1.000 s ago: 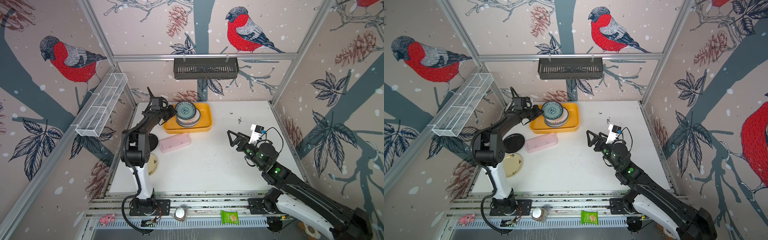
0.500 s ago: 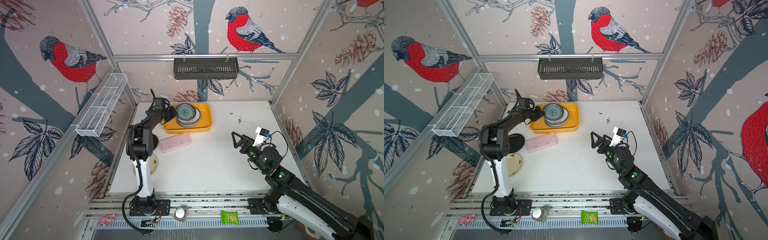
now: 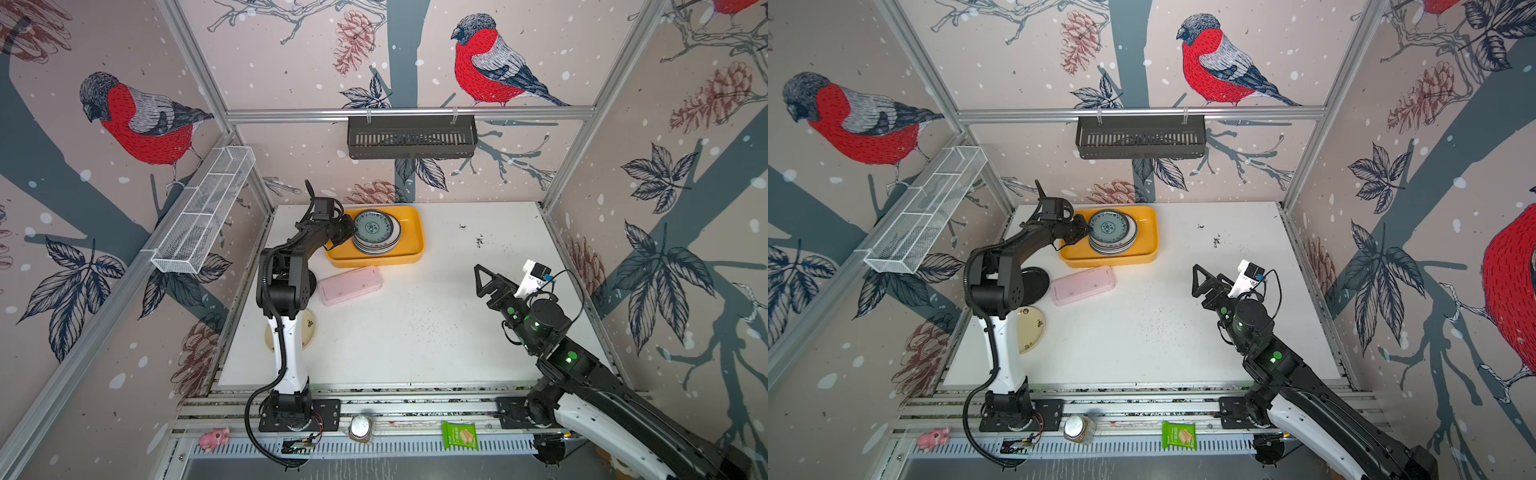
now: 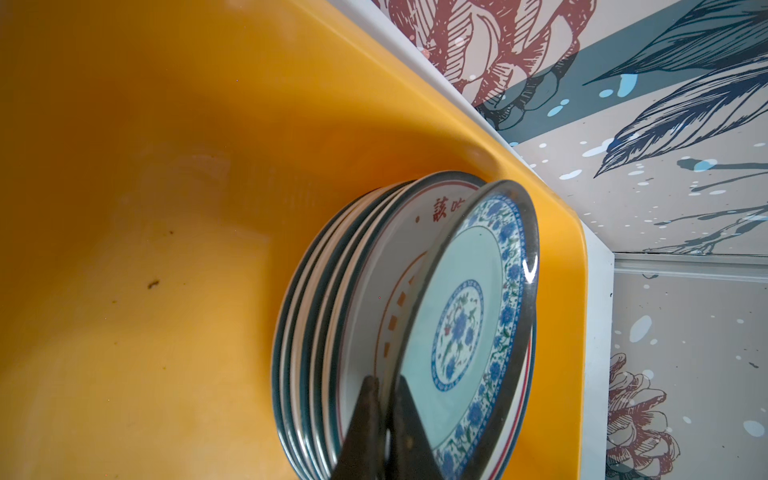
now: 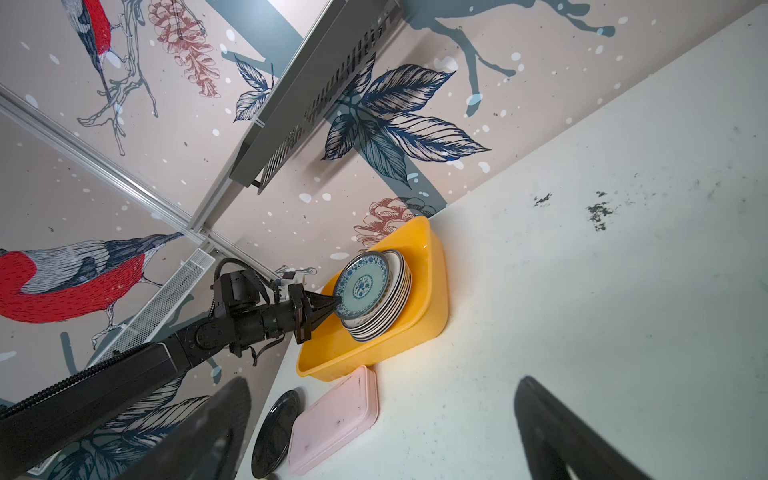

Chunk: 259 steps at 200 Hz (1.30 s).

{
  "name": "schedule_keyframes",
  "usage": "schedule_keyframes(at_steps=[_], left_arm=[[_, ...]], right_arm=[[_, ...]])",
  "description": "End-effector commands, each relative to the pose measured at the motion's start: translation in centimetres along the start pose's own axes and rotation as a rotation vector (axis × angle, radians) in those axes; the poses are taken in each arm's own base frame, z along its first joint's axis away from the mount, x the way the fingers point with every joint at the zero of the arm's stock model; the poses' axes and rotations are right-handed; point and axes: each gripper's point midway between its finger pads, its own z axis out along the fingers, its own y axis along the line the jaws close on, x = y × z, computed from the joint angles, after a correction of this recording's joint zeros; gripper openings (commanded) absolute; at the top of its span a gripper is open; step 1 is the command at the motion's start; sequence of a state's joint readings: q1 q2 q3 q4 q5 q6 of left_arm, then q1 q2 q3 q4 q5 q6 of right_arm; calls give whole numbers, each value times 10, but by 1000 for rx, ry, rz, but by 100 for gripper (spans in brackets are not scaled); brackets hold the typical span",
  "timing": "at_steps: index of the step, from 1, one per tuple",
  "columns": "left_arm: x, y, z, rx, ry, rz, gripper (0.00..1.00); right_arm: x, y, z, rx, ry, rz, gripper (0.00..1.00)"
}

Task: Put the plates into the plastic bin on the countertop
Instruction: 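Open the left gripper and release the blue floral plate onto the stack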

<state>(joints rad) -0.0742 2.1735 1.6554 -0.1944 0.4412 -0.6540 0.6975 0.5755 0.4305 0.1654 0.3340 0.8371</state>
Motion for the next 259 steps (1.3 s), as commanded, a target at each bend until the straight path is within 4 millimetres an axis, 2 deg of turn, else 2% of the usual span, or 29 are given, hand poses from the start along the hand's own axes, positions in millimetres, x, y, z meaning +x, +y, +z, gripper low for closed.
schedule_keyframes(at_steps=[1,50,94,158,177,206,235,259], left_arm=[[-3,-2,1,4,-8,8,11],[2,-3,1,6,3,16,24],[1,-14,-9,26,-1,64,43],[4,-31,-19,81,2,110,53],[0,-38,-31,91,-36,145,59],[-8,-47,-58,82,-130,196,74],[-14,-53,-87,55,-224,242,81],[-17,-49,-110,1,-308,274,88]], right_arm=[[-6,-6,-3,25,-34,20,100],[-7,-8,-4,31,-46,31,100],[-5,-9,-4,26,-41,35,100],[-2,-8,-3,15,-35,41,100],[-1,-7,-2,6,-34,41,100],[2,-5,1,-3,-25,35,100],[3,-2,4,-12,-15,29,100],[5,0,6,-22,-8,25,100]])
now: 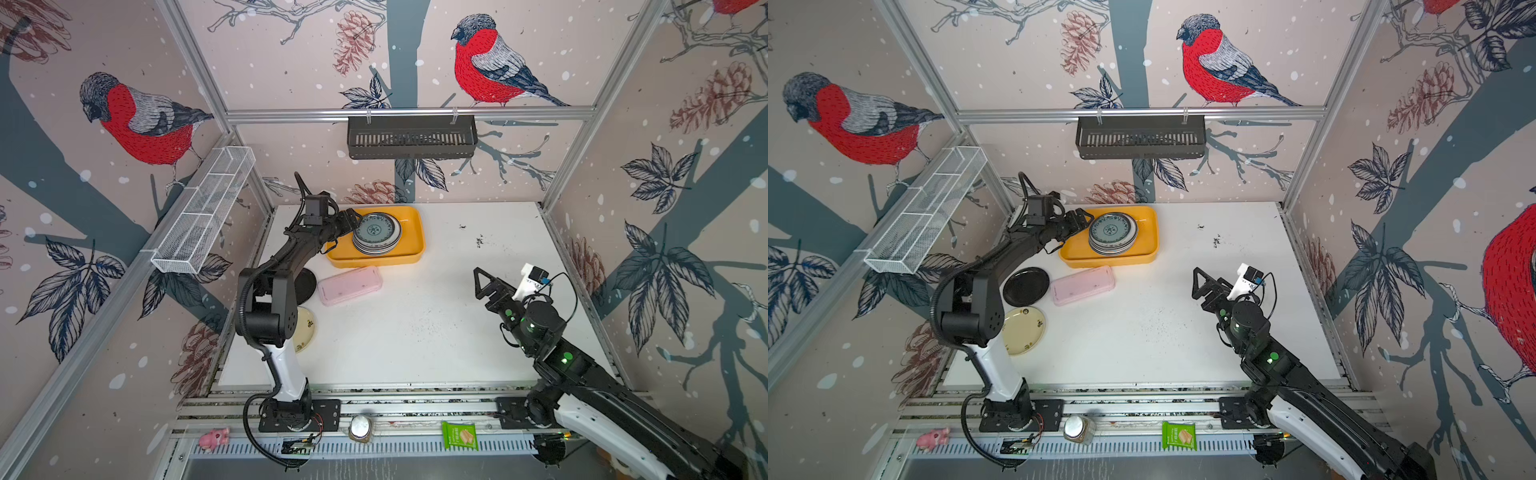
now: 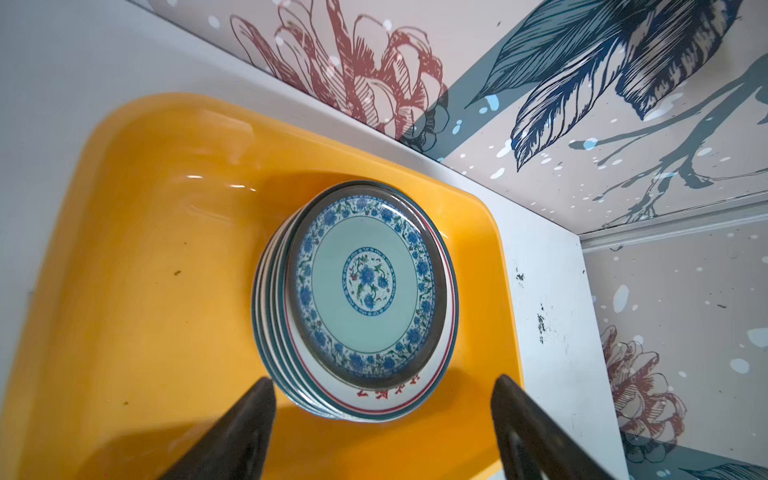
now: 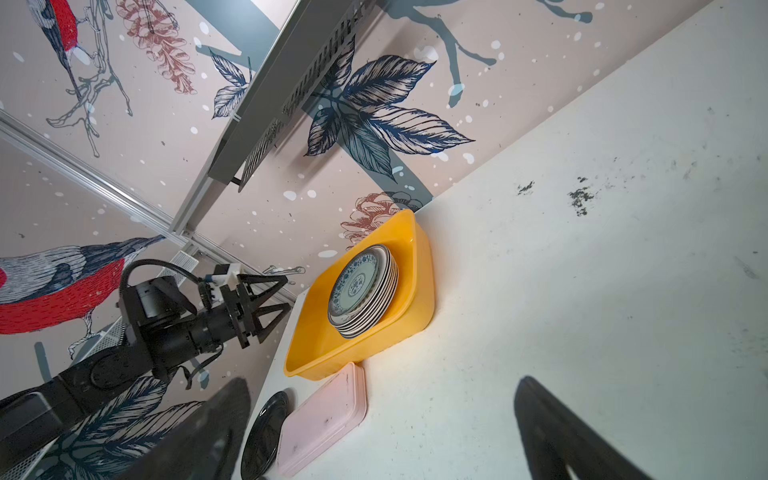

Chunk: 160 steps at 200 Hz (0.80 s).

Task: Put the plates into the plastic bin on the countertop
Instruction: 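Open the left gripper and release the blue floral plate onto the stack, then reach the left gripper to the black plate and grip its rim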

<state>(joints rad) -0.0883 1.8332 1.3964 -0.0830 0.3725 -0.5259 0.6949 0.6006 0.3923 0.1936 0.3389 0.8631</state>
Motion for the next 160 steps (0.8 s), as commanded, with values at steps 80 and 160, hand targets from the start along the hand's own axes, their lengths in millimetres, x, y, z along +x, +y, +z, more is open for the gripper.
schedule_keyframes(at_steps=[80,160], left_arm=[[-14,59,-83,-254,-242,10,96],[38,181,-145,-650,-330,-294,96]], right_arm=[[-1,28,13,-102,10,-27,100],[33,87,47,-338,161,-147,100]])
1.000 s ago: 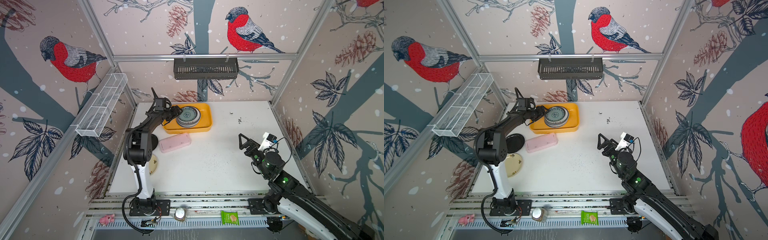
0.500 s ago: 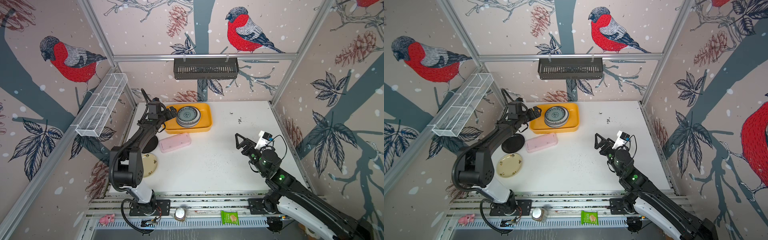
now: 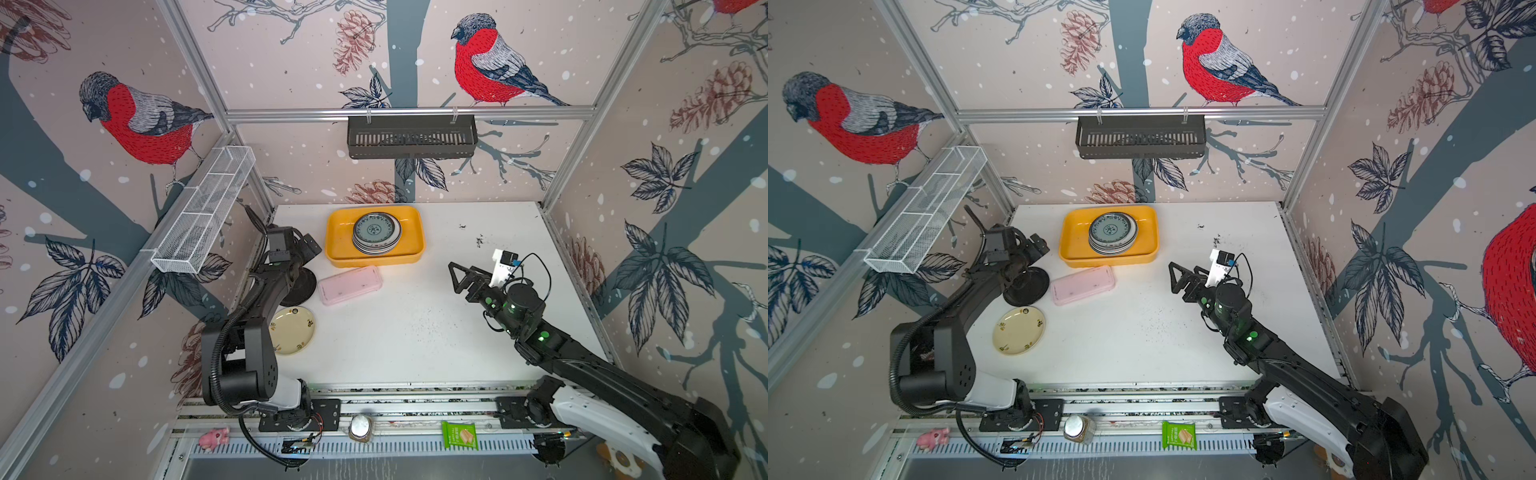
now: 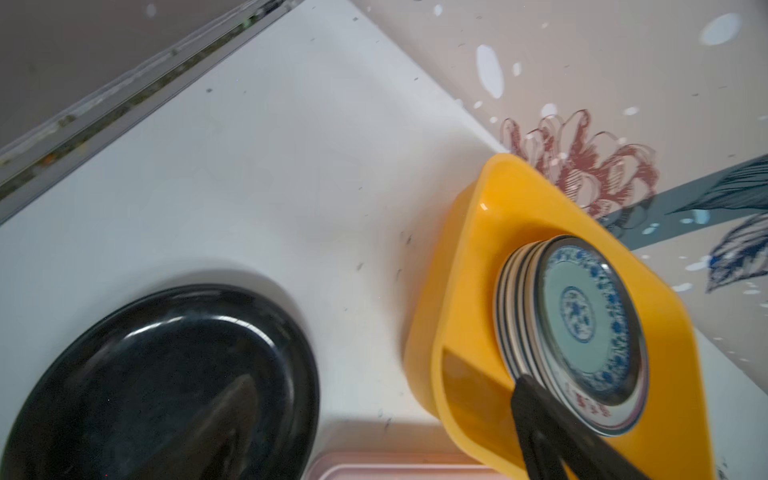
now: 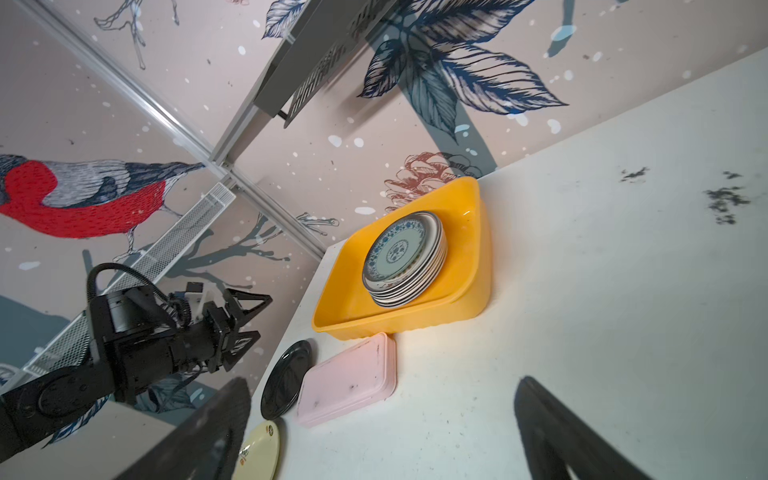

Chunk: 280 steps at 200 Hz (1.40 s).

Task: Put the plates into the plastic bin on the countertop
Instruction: 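Reach the left gripper to the black plate and grip its rim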

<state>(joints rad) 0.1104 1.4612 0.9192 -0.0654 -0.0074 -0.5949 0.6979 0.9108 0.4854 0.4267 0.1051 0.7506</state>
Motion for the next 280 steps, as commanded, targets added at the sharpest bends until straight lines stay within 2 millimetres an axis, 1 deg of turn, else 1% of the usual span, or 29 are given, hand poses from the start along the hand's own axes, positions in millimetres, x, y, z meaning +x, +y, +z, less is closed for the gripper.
schedule_keyframes(at_steps=[1,23,44,57,60,62,73,100,111,138,160,193,218,227,252,280], left_arm=[[-4,44,-6,-166,-95,-98,96],[4,75,-14,-254,-165,-143,95],[6,97,-22,-330,-210,-172,95],[9,105,-25,-341,-226,-194,94],[10,107,-25,-343,-228,-196,94],[10,108,-26,-345,-230,-198,94],[14,118,-27,-365,-230,-217,94],[22,141,-29,-383,-221,-264,94],[24,145,-26,-367,-207,-272,94],[28,149,-20,-363,-176,-251,93],[34,151,-6,-346,-115,-247,89],[42,142,13,-256,-30,-230,85],[49,137,25,-219,55,-230,78],[50,136,28,-210,71,-233,73],[53,136,35,-187,97,-255,67],[54,144,37,-204,106,-271,62]], right_arm=[[-4,37,11,-155,9,-50,100],[8,51,29,-203,63,-63,100],[22,65,45,-258,120,-62,100],[32,74,54,-298,156,-63,100],[30,78,54,-314,156,-61,100],[37,75,58,-308,173,-60,100],[44,81,66,-335,207,-57,100],[57,92,81,-379,275,-58,100],[59,94,86,-380,292,-62,100],[58,96,93,-368,298,-67,100],[57,97,97,-360,300,-66,100],[59,94,100,-332,305,-58,100],[60,95,101,-305,300,-74,100],[61,96,101,-294,301,-84,100],[61,96,102,-266,292,-109,100],[60,97,101,-238,281,-137,100]])
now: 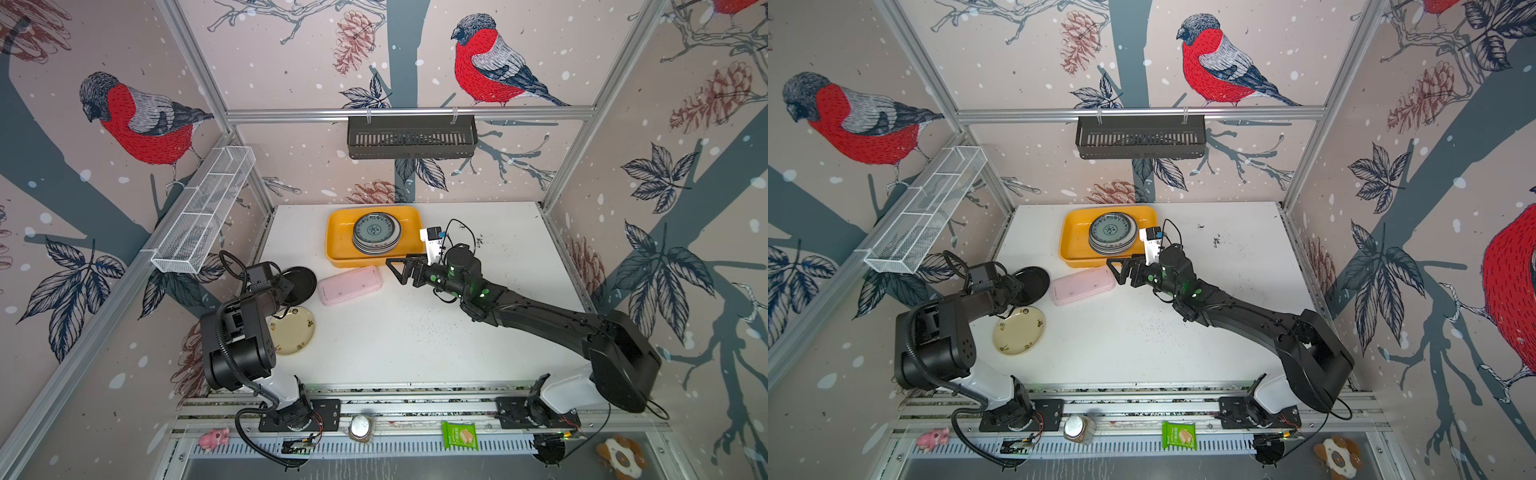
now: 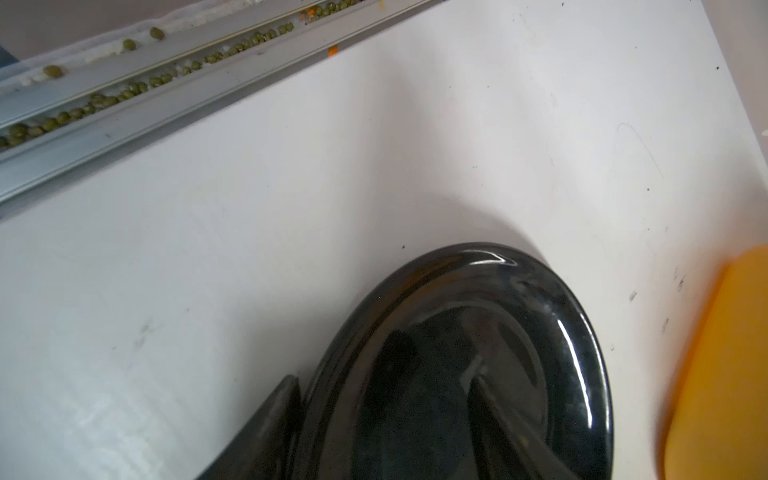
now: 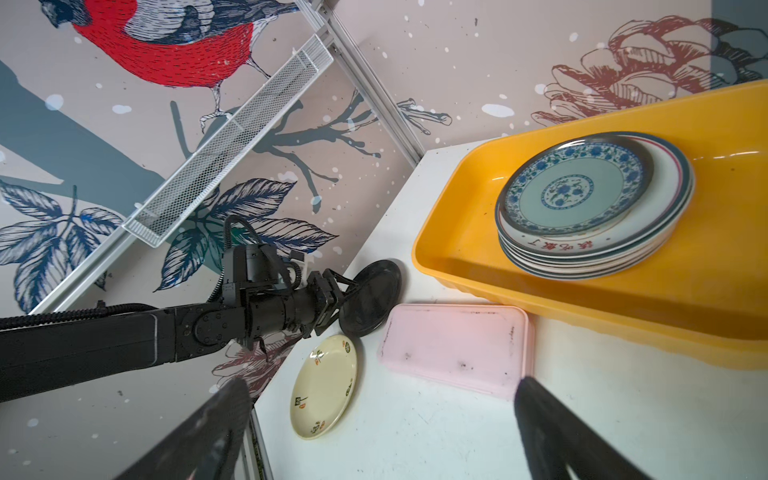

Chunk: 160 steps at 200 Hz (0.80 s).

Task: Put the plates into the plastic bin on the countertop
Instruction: 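Reach the left gripper to the black plate and grip its rim, then lift the black plate upright with the left gripper while the right gripper approaches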

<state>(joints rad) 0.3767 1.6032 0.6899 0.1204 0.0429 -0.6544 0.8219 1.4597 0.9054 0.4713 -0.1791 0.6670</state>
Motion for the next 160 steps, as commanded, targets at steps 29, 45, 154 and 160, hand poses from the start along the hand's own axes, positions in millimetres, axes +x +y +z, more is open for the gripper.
schedule_keyframes(at_steps=[29,45,154,160], left_arm=[[6,6,5,5,46,-25,52],[6,9,6,-7,45,-22,50],[0,2,4,40,32,-30,13],[0,-1,3,51,30,-32,12]], right_arm=[[-9,-1,-4,48,-38,-47,100],[-9,-3,-6,59,-44,-48,100],[-7,-15,-21,110,-83,-57,100],[-7,-16,-22,115,-84,-58,100]])
